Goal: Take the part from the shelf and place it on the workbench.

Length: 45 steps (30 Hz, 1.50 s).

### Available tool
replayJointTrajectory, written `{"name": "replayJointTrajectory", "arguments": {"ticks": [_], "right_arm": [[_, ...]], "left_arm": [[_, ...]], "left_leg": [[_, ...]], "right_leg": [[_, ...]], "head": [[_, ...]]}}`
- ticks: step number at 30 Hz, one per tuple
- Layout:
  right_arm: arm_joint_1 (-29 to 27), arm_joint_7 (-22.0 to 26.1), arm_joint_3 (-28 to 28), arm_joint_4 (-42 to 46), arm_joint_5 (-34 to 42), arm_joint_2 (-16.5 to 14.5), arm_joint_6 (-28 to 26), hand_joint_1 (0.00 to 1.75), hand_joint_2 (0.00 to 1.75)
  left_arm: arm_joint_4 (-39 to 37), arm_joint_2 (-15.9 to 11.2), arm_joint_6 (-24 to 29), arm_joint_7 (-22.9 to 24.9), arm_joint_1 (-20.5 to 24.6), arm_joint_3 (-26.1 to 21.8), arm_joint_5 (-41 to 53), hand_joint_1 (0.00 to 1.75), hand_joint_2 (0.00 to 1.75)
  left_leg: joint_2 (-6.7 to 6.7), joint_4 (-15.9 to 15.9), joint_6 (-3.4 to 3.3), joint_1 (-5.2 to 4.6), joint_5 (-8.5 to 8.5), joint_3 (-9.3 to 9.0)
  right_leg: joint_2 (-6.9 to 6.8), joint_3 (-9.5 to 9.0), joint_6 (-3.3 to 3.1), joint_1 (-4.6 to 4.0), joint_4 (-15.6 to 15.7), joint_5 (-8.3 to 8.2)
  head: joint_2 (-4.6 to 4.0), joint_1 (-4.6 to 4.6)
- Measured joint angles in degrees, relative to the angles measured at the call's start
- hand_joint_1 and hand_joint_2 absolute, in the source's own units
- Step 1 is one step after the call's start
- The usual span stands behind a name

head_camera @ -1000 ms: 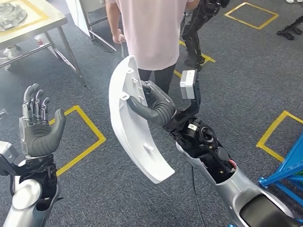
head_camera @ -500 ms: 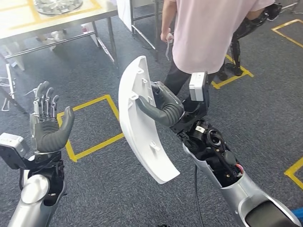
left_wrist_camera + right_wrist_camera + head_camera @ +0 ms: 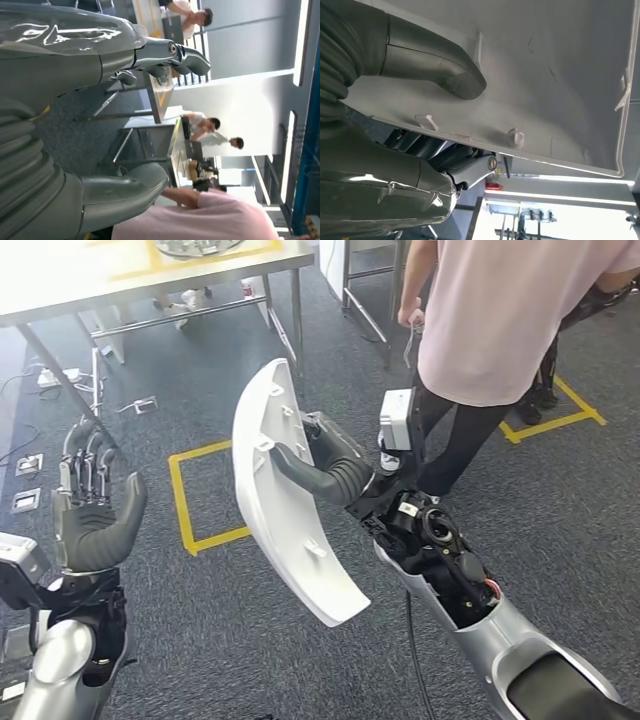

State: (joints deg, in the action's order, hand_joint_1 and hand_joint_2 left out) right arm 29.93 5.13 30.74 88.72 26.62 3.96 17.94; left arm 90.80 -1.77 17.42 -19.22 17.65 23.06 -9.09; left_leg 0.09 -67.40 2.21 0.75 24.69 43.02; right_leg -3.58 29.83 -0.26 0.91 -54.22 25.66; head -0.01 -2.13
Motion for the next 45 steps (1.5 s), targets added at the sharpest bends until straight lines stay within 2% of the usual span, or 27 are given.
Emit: {"name": "replayJointTrajectory", "arguments": {"ticks": [2, 3, 4, 6, 7, 9, 11, 12, 13, 14, 16, 18, 20, 22, 24, 26, 28, 29, 30, 32, 34, 35, 38, 39, 42, 43, 45], "right_arm": [[0.1, 0.0, 0.0, 0.0, 0.0, 0.0, 0.0, 1.75, 1.75], [0.2, 0.0, 0.0, 0.0, 0.0, 0.0, 0.0, 1.75, 1.75], [0.2, 0.0, 0.0, 0.0, 0.0, 0.0, 0.0, 1.75, 1.75], [0.3, 0.0, 0.0, 0.0, 0.0, -0.1, 0.0, 1.75, 1.75], [0.3, 0.0, 0.0, 0.0, 0.0, -0.1, 0.0, 1.75, 1.75], [0.4, 0.1, 0.0, 0.0, 0.0, -0.2, 0.1, 1.75, 1.75], [0.4, 0.1, -0.1, -0.1, 0.0, -0.1, 0.1, 1.75, 1.75], [0.2, 0.2, -0.1, -0.2, 0.0, -0.1, 0.2, 1.75, 1.75], [0.1, 0.2, -0.1, -0.4, 0.0, -0.1, 0.3, 1.75, 1.75], [0.1, 0.3, -0.1, -0.6, 0.0, -0.1, 0.4, 1.75, 1.75], [0.2, 0.6, -0.1, -0.9, 0.0, -0.1, 0.6, 1.75, 1.75], [0.5, 0.8, -0.1, -1.2, 0.0, -0.1, 0.9, 1.75, 1.75], [0.8, 1.0, -0.1, -1.6, -0.2, -0.1, 1.1, 1.75, 1.75], [1.0, 1.3, -0.1, -2.0, -0.3, -0.1, 1.1, 1.75, 1.75], [1.3, 1.3, 0.0, -2.3, -0.1, -0.2, 1.1, 1.75, 1.75], [1.6, 0.9, 0.0, -2.6, 0.1, -0.2, 0.5, 1.75, 1.75], [1.8, 0.3, 0.0, -2.9, 0.1, -0.2, -0.4, 1.75, 1.75], [1.8, 0.0, 0.1, -3.1, 0.1, -0.2, -0.8, 1.75, 1.75], [1.8, -0.1, 0.1, -3.3, 0.0, -0.2, -1.3, 1.75, 1.75], [1.8, -0.3, 0.1, -3.4, -0.2, -0.2, -1.9, 1.75, 1.75], [1.9, -0.4, 0.1, -3.5, -0.3, -0.2, -2.3, 1.75, 1.75], [1.9, -0.4, 0.1, -3.5, -0.3, -0.2, -2.4, 1.75, 1.75], [1.9, -0.4, 0.1, -3.4, -0.3, -0.2, -3.1, 1.75, 1.75], [1.8, -0.4, 0.1, -3.4, -0.3, -0.2, -3.3, 1.75, 1.75], [1.8, -0.5, 0.1, -3.3, -0.3, -0.2, -3.7, 1.75, 1.75], [1.9, -0.5, 0.1, -3.2, -0.3, -0.2, -3.8, 1.75, 1.75], [1.7, -0.7, 0.1, -3.1, -0.3, -0.2, -4.0, 1.75, 1.75]], "left_arm": [[0.0, 0.0, 0.0, 0.0, 0.1, 0.0, 0.0, 0.0, 1.75], [0.0, 0.0, 0.0, 0.0, 0.1, 0.0, 0.0, 0.0, 1.75], [0.0, 0.0, 0.0, 0.0, 0.1, 0.0, 0.0, 0.0, 1.75], [0.0, 0.0, 0.0, 0.0, 0.1, 0.0, 0.0, 0.0, 1.75], [0.0, 0.0, 0.0, 0.0, 0.1, 0.0, 0.0, 0.0, 1.75], [0.0, 0.1, 0.0, 0.0, 0.2, 0.0, 0.0, 0.0, 1.75], [0.0, 0.1, 0.0, 0.0, 0.3, 0.0, 0.1, 0.0, 1.75], [0.0, 0.2, 0.0, 0.0, 0.3, 0.0, 0.1, 0.0, 1.75], [0.0, 0.2, 0.0, 0.0, 0.3, 0.0, 0.1, 0.0, 1.75], [0.0, 0.2, 0.0, 0.0, 0.3, 0.0, 0.1, 0.0, 1.75], [0.0, 0.2, -0.1, 0.0, 0.4, 0.0, 0.0, 0.0, 1.75], [-0.1, 0.3, -0.1, -0.1, 0.6, 0.0, -0.2, 0.0, 1.75], [-0.3, 0.3, -0.2, -0.3, 0.9, 0.0, -0.4, 0.0, 1.75], [-0.5, 0.2, -0.3, -0.5, 1.1, 0.0, -0.8, 0.0, 1.75], [-0.6, 0.1, -0.2, -0.5, 1.4, 0.0, -1.6, 0.0, 1.75], [-0.8, 0.0, -0.1, -0.2, 1.8, 0.0, -2.6, 0.0, 1.75], [-1.0, 0.0, 0.0, 0.3, 2.0, 0.0, -3.4, 0.0, 1.75], [-1.1, -0.1, 0.1, 0.5, 2.0, 0.0, -3.7, 0.0, 1.75], [-1.2, -0.2, 0.3, 0.7, 2.0, 0.0, -3.8, 0.0, 1.75], [-1.3, -0.3, 0.4, 1.0, 2.1, 0.0, -3.9, 0.0, 1.75], [-1.3, -0.3, 0.5, 1.2, 2.4, 0.0, -3.9, 0.0, 1.75], [-1.3, -0.4, 0.4, 1.3, 2.5, 0.0, -3.9, 0.0, 1.75], [-1.4, -0.4, 0.2, 1.5, 2.6, 0.0, -4.1, 0.0, 1.75], [-1.4, -0.4, 0.1, 1.5, 2.7, 0.0, -4.2, 0.0, 1.75], [-1.4, -0.4, -0.1, 1.6, 2.8, 0.1, -4.4, 0.0, 1.75], [-1.4, -0.4, -0.1, 1.6, 2.8, 0.1, -4.4, 0.0, 1.75], [-1.4, -0.4, -0.1, 1.7, 2.9, 0.1, -4.5, 0.0, 1.75]], "left_leg": [[2.24, 8.8, -0.47, -0.28, -2.94, -5.07], [3.06, 11.6, -0.85, -0.5, -3.6, -6.6], [3.52, 12.9, -1.24, -0.71, -3.69, -7.25], [2.31, 13.1, -1.99, -0.88, -3.63, -7.14], [1.71, 13.2, -2.28, -0.75, -3.67, -7.19], [0.55, 13.4, -2.97, -0.4, -3.83, -7.37], [-0.71, 13.5, -3.39, -0.31, -3.86, -7.43], [-1.47, 13.4, -3.46, -0.34, -3.85, -7.43], [-2.29, 13.4, -3.47, -0.36, -3.84, -7.44], [-3.1, 13.4, -3.47, -0.37, -3.84, -7.45], [-4.77, 13.2, -3.42, -0.35, -3.83, -7.53], [-6.31, 13.0, -3.11, -0.42, -3.86, -7.34], [-7.47, 12.9, -2.42, -0.31, -4.19, -6.7], [-8.16, 12.9, -1.69, -0.1, -4.52, -6.23], [-5.96, 10.8, -1.13, -0.41, -3.14, -5.15], [-2.33, 3.9, -0.71, -0.55, 0.27, -1.89], [-0.82, -3.1, -0.44, -0.28, 2.63, 1.56], [-0.58, -3.9, -0.38, -0.16, 2.43, 2.0], [-0.48, -2.4, -0.36, -0.07, 1.28, 1.19], [-0.2, 5.5, -0.43, 0.12, -2.05, -3.14], [-0.03, 11.5, -0.94, 0.03, -3.57, -6.3], [-0.02, 12.4, -1.22, -0.02, -3.46, -6.73], [-0.28, 12.5, -1.79, -0.25, -3.31, -6.86], [-0.36, 12.4, -2.13, -0.44, -3.11, -6.89], [-0.44, 12.8, -3.44, -0.44, -2.6, -7.62], [-0.41, 13.0, -3.77, -0.33, -2.51, -8.05], [-0.37, 13.1, -4.22, -0.34, -2.18, -8.69]], "right_leg": [[-1.28, -0.18, 0.31, -0.26, 0.0, 0.28], [-1.77, -0.25, 0.54, -0.44, 0.0, 0.43], [-2.24, -0.33, 0.77, -0.67, 0.0, 0.57], [-3.28, -0.57, 1.22, -0.81, 0.1, 0.83], [-3.03, -0.54, 1.5, -0.71, -0.2, 1.22], [-0.36, 0.87, 1.95, -0.41, -3.5, 3.54], [2.7, 4.66, 2.18, -0.3, -11.7, 7.37], [3.2, 6.63, 2.25, -0.32, -15.7, 8.69], [3.39, 8.0, 2.27, -0.32, -18.1, 9.06], [3.47, 8.37, 2.23, -0.31, -18.3, 8.25], [4.18, 6.19, 1.95, -0.24, -12.2, 3.87], [6.76, 3.1, 1.6, 0.0, -4.6, 0.34], [8.29, 1.68, 1.36, 0.08, -1.5, -0.06], [7.31, 1.13, 0.96, 0.09, -0.7, -0.13], [6.26, 0.67, 0.39, 0.31, -0.1, -0.59], [5.36, 0.51, 0.05, 0.22, 0.2, -0.8], [4.53, 0.6, -0.03, 0.03, 0.1, -0.78], [4.17, 0.62, -0.02, 0.01, 0.1, -0.76], [3.88, 0.64, 0.03, 0.03, 0.0, -0.72], [3.49, 0.64, 0.36, 0.02, -0.1, -0.49], [3.3, 0.88, 0.88, -0.2, -0.4, -0.21], [3.26, 1.03, 0.94, -0.36, -0.6, 0.07], [3.18, 0.93, -0.17, -0.42, -0.6, 0.36], [3.09, 0.69, 0.03, -0.32, -0.2, 0.28], [2.94, 0.55, 2.1, 0.02, -0.6, 1.15], [3.04, 1.56, 2.32, 0.08, -2.8, 2.18], [3.26, 5.75, 2.4, 0.13, -10.7, 5.2]], "head": [[0.0, 0.35], [0.0, 0.34], [0.01, 0.26], [0.01, 0.0], [0.01, -0.11], [0.01, -0.68], [0.01, -1.68], [0.01, -2.1], [0.0, -2.38], [0.0, -2.58], [0.0, -2.95], [0.01, -3.11], [0.01, -2.97], [0.01, -2.89], [0.0, -2.31], [0.0, -1.3], [0.01, -0.68], [0.01, -0.42], [0.0, -0.14], [0.0, 0.39], [0.0, 0.58], [0.0, 0.51], [0.01, 0.08], [0.01, 0.01], [0.0, -0.2], [-0.01, -0.4], [-0.01, -0.94]]}}
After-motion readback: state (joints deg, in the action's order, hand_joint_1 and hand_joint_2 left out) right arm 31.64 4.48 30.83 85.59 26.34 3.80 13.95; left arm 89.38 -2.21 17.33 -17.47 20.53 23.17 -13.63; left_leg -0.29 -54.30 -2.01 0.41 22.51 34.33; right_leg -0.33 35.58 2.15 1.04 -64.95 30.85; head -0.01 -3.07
